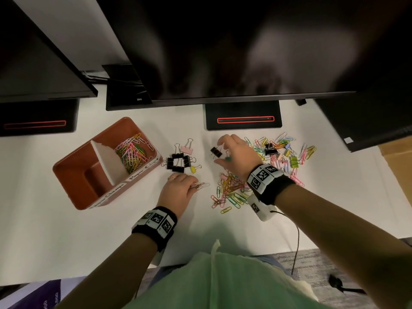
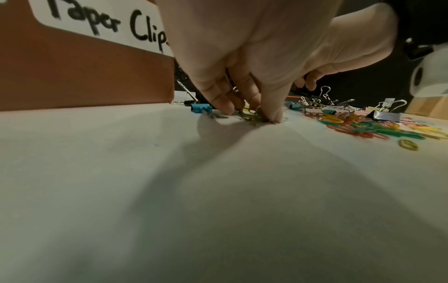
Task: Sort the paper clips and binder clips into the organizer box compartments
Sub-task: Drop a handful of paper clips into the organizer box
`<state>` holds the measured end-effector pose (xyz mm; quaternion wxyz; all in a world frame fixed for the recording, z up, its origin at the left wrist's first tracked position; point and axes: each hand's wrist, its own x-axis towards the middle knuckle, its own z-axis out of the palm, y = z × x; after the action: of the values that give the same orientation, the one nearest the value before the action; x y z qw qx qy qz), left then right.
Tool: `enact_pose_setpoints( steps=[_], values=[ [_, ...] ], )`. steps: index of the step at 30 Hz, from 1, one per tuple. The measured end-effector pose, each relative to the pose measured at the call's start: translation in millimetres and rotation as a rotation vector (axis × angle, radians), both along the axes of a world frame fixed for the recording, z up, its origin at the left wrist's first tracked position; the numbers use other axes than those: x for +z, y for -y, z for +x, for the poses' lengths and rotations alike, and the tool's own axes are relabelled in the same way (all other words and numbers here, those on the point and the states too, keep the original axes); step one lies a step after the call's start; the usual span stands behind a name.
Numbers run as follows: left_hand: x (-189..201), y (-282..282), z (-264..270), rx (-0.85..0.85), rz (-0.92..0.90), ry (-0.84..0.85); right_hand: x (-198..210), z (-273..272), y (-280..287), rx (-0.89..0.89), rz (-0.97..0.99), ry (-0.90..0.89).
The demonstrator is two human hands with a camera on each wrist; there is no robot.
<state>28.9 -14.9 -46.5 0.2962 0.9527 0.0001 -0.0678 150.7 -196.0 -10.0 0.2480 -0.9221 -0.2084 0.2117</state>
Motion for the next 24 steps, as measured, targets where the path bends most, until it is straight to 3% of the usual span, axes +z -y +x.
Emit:
enact_pose_setpoints(
  steps=[4, 8, 10, 17, 24],
  values=[
    [1.5, -6.7, 1.5, -0.041, -0.044, -0.039, 5.4, -30.0, -3.4, 0.354, -0.06, -0.053],
    [0.6, -9.2, 1.5, -0.111, -0.04, -0.098, -4.8, -56.1, 1.6, 0.646, -0.386, -0.011],
    [-1.2, -7.4, 3.4, -0.111, -0.017, -0.098, -9.3, -59.6, 5.3, 0.636, -0.419, 0.001],
    [2.0, -0.7, 10.5, -0.116, 0.075, -0.074, -13.4, -44.2, -9.0, 0.48, -0.259, 0.009],
    [-3.5, 3.5, 9.9, -0.09, 0.203, -0.199, -15.3, -36.0, -22.4, 0.418, -0.24, -0.059]
  ],
)
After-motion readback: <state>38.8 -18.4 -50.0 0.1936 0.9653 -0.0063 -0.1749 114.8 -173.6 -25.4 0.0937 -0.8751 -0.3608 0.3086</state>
